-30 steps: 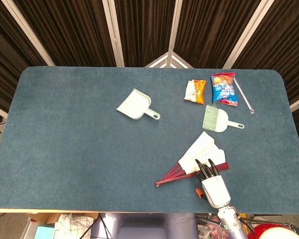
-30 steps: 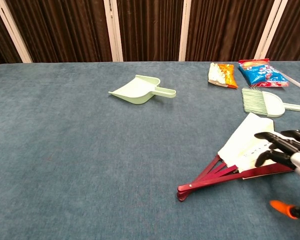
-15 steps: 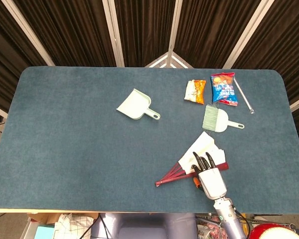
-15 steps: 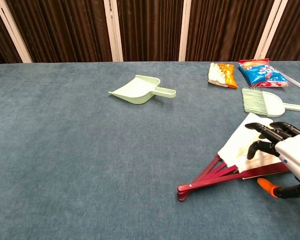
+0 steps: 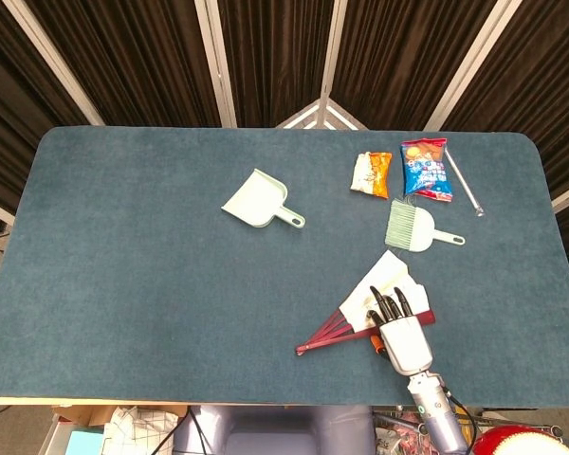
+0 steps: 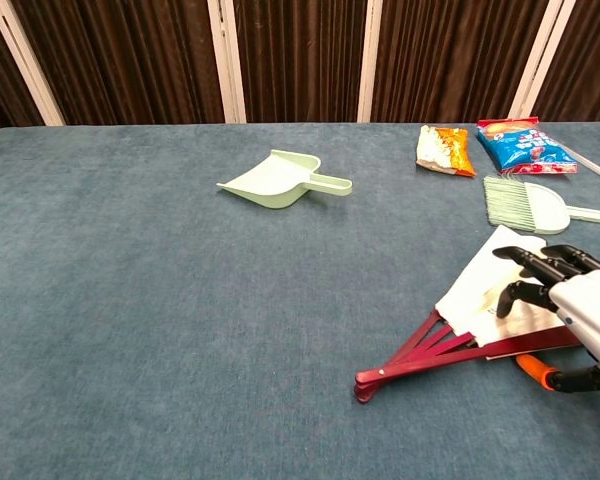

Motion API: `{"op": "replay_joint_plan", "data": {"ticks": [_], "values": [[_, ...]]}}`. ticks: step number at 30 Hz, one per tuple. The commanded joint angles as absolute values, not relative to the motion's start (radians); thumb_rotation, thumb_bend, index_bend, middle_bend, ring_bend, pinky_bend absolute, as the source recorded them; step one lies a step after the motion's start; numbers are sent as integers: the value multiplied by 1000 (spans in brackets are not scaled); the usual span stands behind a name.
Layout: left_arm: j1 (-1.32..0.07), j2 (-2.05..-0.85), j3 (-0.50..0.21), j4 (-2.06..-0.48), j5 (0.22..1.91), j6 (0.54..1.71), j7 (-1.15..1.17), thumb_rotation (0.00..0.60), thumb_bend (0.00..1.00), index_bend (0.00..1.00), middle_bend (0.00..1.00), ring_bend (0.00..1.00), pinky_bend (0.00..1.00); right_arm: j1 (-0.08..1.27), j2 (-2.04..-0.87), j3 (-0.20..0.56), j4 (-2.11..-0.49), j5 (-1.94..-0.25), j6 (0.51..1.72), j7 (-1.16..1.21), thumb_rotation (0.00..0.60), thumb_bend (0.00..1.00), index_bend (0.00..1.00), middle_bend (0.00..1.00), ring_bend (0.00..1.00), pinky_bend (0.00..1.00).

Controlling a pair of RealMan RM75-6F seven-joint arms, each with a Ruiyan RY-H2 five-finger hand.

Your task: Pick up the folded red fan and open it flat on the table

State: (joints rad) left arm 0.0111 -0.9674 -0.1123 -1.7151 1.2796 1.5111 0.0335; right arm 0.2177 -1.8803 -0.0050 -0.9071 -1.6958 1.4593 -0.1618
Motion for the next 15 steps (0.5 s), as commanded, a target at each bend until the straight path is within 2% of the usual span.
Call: {"op": "replay_joint_plan", "data": {"ticks": [1, 8, 15], "values": [[10, -968, -112, -1715, 1278, 1510, 36, 600, 158, 109, 0, 0, 57, 220, -1885, -6, -897, -1693, 1460, -157, 600, 347, 465, 114, 223, 112], [8, -970, -111, -1715, 1276, 1505, 40, 600, 158, 109, 0, 0, 57, 227, -1896, 0, -873, -1688, 1477, -130, 600, 355, 570, 134, 243, 122], [6, -972, -110, -1716, 1274, 1503, 47, 600, 158, 109, 0, 0, 57, 233, -1900, -3, -848, -1681, 1477, -109, 600, 361, 616, 141, 252, 125]]}}
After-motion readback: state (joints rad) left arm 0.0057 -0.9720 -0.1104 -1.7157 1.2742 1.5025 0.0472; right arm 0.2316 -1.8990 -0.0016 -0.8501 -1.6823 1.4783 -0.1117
